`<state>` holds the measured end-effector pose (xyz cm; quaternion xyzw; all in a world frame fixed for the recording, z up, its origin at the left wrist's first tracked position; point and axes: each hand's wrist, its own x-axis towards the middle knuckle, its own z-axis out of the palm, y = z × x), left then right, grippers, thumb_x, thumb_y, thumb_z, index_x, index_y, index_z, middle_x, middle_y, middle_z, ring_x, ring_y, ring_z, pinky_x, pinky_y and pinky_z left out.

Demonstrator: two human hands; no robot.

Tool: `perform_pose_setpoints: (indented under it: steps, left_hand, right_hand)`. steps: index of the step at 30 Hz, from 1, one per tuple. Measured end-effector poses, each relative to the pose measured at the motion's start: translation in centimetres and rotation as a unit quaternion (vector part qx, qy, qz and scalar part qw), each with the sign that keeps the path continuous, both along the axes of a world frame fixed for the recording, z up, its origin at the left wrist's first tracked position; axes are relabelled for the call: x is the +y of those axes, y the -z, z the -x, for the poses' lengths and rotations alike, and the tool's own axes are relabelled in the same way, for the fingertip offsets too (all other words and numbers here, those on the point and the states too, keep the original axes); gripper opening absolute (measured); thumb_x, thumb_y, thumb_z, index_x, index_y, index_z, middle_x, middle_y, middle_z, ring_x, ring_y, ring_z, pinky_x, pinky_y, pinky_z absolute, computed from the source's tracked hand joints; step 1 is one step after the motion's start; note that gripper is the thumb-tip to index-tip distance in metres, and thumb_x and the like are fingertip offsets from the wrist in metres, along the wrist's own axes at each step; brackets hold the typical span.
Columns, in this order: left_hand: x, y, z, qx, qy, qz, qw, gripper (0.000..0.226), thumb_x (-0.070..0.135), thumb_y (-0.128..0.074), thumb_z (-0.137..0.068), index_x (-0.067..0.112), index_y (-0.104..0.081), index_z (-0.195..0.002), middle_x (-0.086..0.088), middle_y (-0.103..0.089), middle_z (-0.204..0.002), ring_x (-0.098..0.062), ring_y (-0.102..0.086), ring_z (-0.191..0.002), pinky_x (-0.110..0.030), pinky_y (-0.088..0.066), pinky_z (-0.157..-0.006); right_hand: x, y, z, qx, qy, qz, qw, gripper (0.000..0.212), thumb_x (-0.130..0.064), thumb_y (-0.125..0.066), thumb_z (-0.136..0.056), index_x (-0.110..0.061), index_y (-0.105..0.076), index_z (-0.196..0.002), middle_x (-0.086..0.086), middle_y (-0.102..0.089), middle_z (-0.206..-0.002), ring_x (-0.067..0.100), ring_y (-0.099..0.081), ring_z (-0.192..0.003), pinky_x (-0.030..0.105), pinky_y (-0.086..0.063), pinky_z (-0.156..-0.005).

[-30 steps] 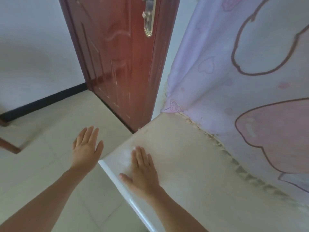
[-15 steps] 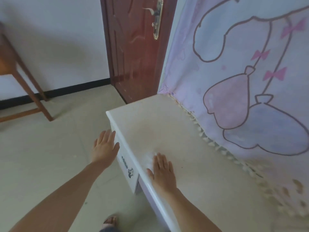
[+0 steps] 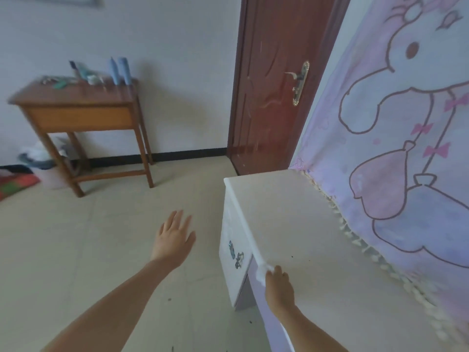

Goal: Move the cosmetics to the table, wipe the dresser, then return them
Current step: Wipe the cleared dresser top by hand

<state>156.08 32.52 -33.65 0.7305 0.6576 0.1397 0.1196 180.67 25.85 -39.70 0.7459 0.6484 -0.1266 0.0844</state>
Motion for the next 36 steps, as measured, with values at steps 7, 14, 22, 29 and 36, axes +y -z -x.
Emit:
perform_pose_setpoints:
  steps: [7, 14, 22, 29, 36]
  left_hand:
    - [-6.6, -3.7, 13.7, -0.002, -0.133, -0.042, 0.990, 0.049, 0.036, -0.032, -0.097, 0.020, -0.025, -0.143, -0.004, -0.010, -0.155, -0.020, 0.001, -0.143, -0.035, -0.007, -0.114]
    - [-18.1, -5.7, 28.5, 0.011, -0.281, -0.069, 0.957, 0.046, 0.035, -0.033, -0.097, 0.020, -0.031, -0.141, -0.005, -0.014, -0.154, -0.021, -0.002, -0.142, -0.035, -0.010, -0.113]
    - [-27.3, -7.6, 40.3, 0.029, -0.371, -0.085, 0.924, 0.045, 0.035, -0.035, -0.097, 0.019, -0.036, -0.139, -0.008, -0.015, -0.153, -0.022, -0.003, -0.142, -0.037, -0.011, -0.113]
    - [-29.1, -8.4, 44.7, 0.022, -0.365, -0.098, 0.925, 0.072, 0.056, -0.016, -0.081, 0.017, -0.041, -0.137, -0.010, -0.021, -0.152, -0.025, -0.007, -0.142, -0.040, -0.014, -0.112]
    - [-26.0, -9.0, 50.7, 0.054, -0.360, -0.080, 0.928, 0.087, 0.061, -0.002, -0.071, 0.019, -0.035, -0.140, -0.007, -0.018, -0.153, -0.024, -0.007, -0.142, -0.038, -0.013, -0.113]
  right_hand:
    - [2.2, -3.8, 13.8, 0.108, -0.140, -0.025, 0.984, 0.037, 0.004, -0.038, -0.088, -0.010, -0.055, -0.118, 0.012, -0.040, -0.130, 0.026, -0.043, -0.118, 0.030, -0.041, -0.090]
    - [0.6, -11.0, 29.4, 0.279, -0.189, -0.066, 0.939, 0.022, -0.032, -0.048, -0.078, -0.019, -0.033, -0.068, -0.001, -0.039, -0.078, 0.020, -0.038, -0.066, 0.028, -0.027, -0.059]
    - [-1.1, -15.0, 42.2, 0.333, -0.266, -0.051, 0.903, 0.022, -0.011, -0.042, -0.088, 0.003, -0.053, -0.100, -0.003, -0.041, -0.076, 0.015, -0.041, -0.060, 0.023, -0.031, -0.053]
    - [-1.6, -16.0, 49.1, 0.313, -0.334, -0.042, 0.888, 0.006, -0.010, -0.043, -0.088, -0.008, -0.046, -0.084, 0.002, -0.045, -0.079, 0.014, -0.043, -0.069, 0.027, -0.033, -0.058]
    - [1.4, -17.2, 55.9, 0.241, -0.441, -0.087, 0.860, 0.021, -0.020, -0.043, -0.093, -0.005, -0.054, -0.083, 0.001, -0.046, -0.100, 0.016, -0.047, -0.090, 0.025, -0.038, -0.072]
